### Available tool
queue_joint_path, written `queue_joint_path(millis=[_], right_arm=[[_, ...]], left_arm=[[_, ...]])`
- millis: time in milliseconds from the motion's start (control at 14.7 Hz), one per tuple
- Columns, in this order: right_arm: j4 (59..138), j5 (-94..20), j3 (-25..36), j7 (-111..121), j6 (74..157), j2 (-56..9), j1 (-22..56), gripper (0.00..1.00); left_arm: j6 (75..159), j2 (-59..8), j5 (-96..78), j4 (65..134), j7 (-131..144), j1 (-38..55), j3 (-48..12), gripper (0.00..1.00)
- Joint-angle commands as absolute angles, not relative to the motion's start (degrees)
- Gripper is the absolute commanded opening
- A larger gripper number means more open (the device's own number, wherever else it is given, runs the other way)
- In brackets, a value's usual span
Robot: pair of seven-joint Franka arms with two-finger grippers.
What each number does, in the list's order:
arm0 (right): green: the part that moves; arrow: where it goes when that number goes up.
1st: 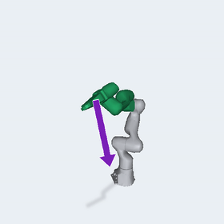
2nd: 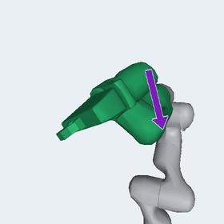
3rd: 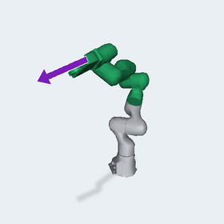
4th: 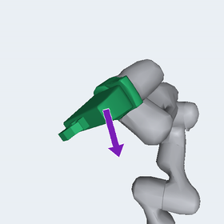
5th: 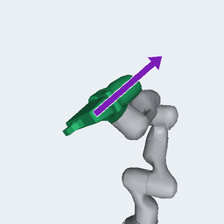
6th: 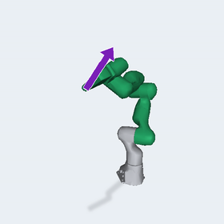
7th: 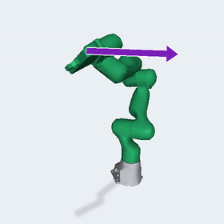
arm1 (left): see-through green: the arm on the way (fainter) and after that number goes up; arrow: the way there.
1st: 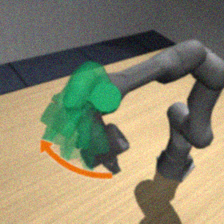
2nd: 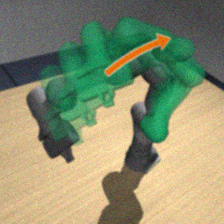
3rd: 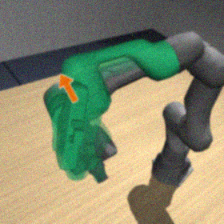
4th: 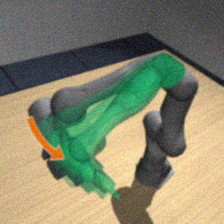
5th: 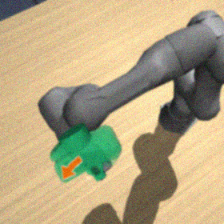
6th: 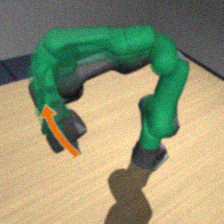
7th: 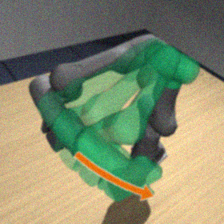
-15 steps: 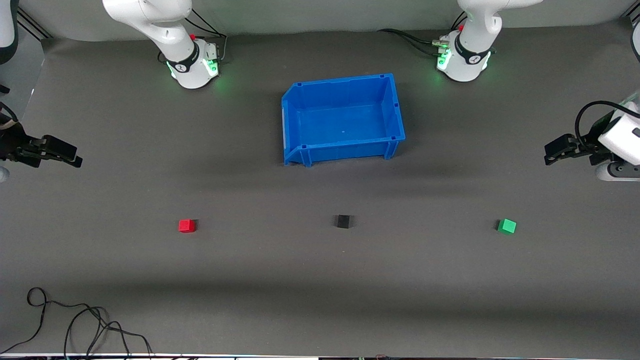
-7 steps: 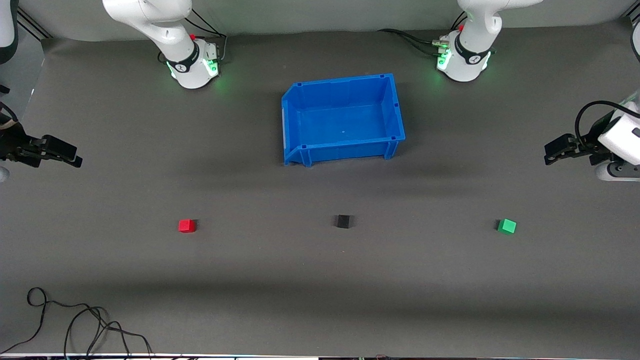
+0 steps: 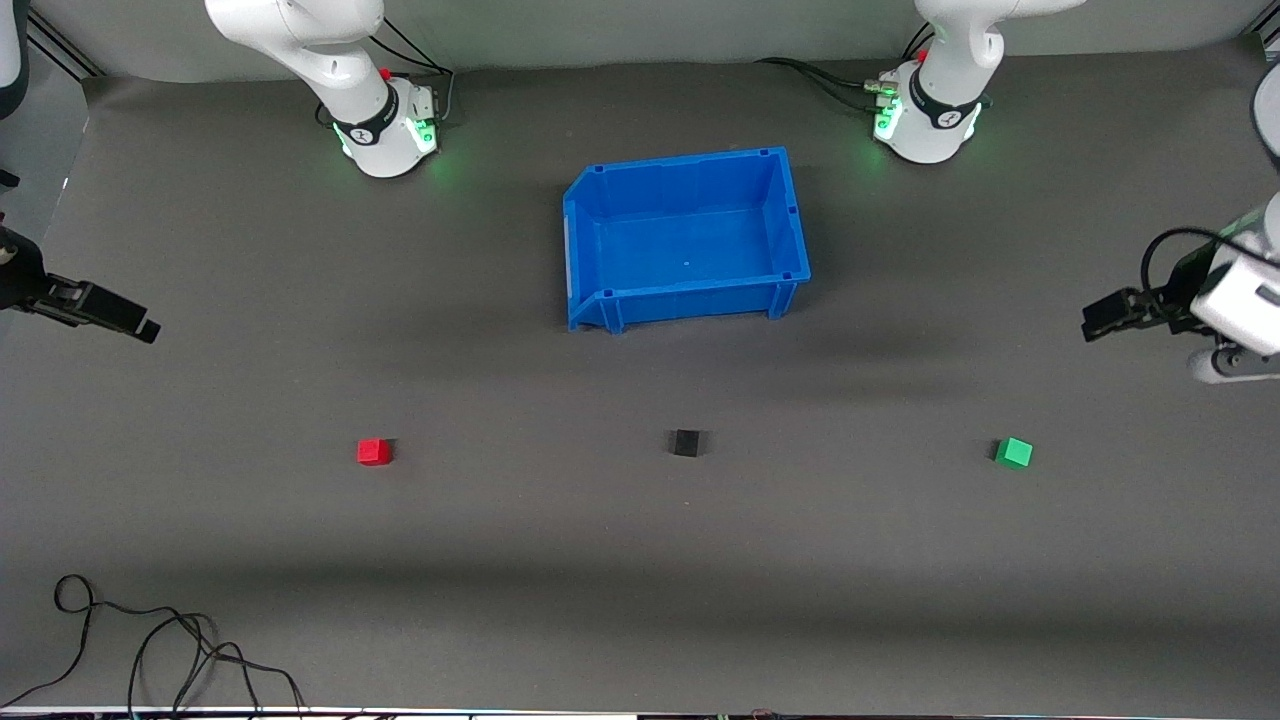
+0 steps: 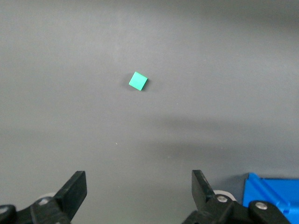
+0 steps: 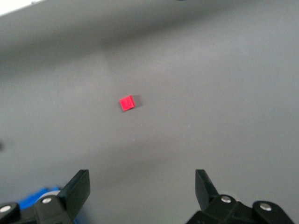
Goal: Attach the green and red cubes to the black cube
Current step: 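Reach the right gripper to the red cube while the left reaches green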
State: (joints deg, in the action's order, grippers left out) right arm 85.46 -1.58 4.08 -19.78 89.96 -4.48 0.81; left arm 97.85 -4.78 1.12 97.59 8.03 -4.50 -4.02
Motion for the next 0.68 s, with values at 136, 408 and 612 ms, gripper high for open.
queue_joint_path(millis=[136, 408, 612], right_arm=[[86.0, -7.2, 4.7, -49.2, 89.8, -6.1, 0.7, 1.00], [89.3, -13.6, 7.2, -62.0, 90.7, -10.9, 0.7, 1.00], [97.1, -21.9, 10.7, -63.1, 98.2, -13.4, 0.9, 1.00]], left_arm=[[102.5, -11.6, 1.2, 99.0, 14.7, -4.7, -3.3, 1.00], [111.0, -17.1, 0.7, 101.5, 26.0, -6.0, -3.2, 1.00], [118.0, -22.3, 0.7, 102.7, 34.0, -7.4, -3.2, 1.00]])
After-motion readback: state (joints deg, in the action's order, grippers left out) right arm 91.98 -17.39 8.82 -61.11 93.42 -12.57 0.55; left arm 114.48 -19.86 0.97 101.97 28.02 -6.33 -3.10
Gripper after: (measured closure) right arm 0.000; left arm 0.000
